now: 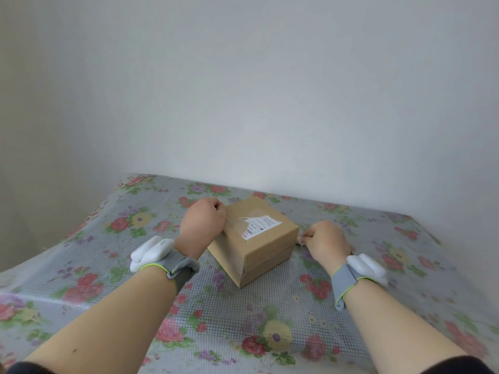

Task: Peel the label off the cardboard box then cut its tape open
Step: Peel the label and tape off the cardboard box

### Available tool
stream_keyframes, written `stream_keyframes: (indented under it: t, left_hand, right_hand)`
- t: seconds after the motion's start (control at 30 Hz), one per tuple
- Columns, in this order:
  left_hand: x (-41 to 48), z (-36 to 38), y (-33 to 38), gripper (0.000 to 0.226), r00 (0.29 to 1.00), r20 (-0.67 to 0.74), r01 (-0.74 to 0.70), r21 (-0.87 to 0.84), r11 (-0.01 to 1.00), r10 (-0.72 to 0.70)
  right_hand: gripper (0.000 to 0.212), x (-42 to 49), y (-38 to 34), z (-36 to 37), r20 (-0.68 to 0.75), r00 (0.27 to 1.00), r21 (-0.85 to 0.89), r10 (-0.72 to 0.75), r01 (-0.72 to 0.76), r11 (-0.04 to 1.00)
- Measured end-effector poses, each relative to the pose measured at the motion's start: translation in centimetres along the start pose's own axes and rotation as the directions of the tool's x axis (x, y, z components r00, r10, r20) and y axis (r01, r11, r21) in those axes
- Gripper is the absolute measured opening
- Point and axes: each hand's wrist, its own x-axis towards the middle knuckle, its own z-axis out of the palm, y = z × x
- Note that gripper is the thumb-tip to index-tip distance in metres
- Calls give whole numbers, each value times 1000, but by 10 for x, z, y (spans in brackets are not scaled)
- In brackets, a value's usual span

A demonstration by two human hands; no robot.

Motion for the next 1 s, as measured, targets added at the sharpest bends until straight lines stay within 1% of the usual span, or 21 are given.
stream_keyframes:
  t: [0.07,0.13,0.2,0.33,0.47,0.53,0.6,0.67,0.77,0.8,0.83,0.9,0.97,1.0]
  left_hand:
    - [0,-1,0,24,1000,6,-1,-3,1000,1]
    - [0,-1,-1,24,1000,13,1,-10,1000,-1]
    - [0,-2,-1,24,1000,17,1,-13,1000,-1]
    - [-2,-3,-1,24,1000,23,2,-11,1000,-2]
    - [-4,-4,-1,23,1000,25,1,17,1000,-2]
    - [-4,-4,0,23,1000,22,9,16,1000,-9]
    - [-4,-3,1,24,1000,14,13,6,1000,-13]
    - [-3,-1,3,23,1000,3,29,1,1000,-29]
    - [-4,2,4,25,997,-29,75,-15,997,-76]
    - [-5,4,5,25,995,-32,96,-37,995,-98]
    - [-6,5,7,25,992,-30,117,-64,991,-119]
    - [-8,6,9,23,989,-13,143,-114,983,-145]
    - [-11,7,10,23,988,12,154,-157,975,-154]
    - [-12,7,9,23,987,24,159,-178,971,-157]
  right_hand:
    - [27,-3,-4,2,-53,999,-159,-4,-5,987]
    - [20,-5,-8,3,-96,995,-240,-29,5,971]
    - [12,-1,-7,3,-88,996,-242,-32,10,970]
    - [17,0,-3,1,-43,999,-225,-22,12,974]
    - [23,-5,-3,3,-37,999,-241,-34,24,970]
    - [27,-6,-3,2,-64,996,-173,-55,44,984]
    - [31,-7,-3,-4,-139,987,-42,-79,74,996]
    - [30,-7,-8,-12,-205,972,105,-113,137,985]
    - [18,-11,-25,-25,-243,956,352,-165,245,903]
    - [14,-13,-30,-29,-240,952,395,-189,273,877]
    - [11,-14,-35,-30,-226,949,394,-219,294,871]
    - [8,-15,-41,-31,-181,948,304,-261,306,902]
    - [9,-11,-43,-28,-173,952,213,-251,285,935]
    - [10,-10,-44,-27,-177,955,195,-238,271,943]
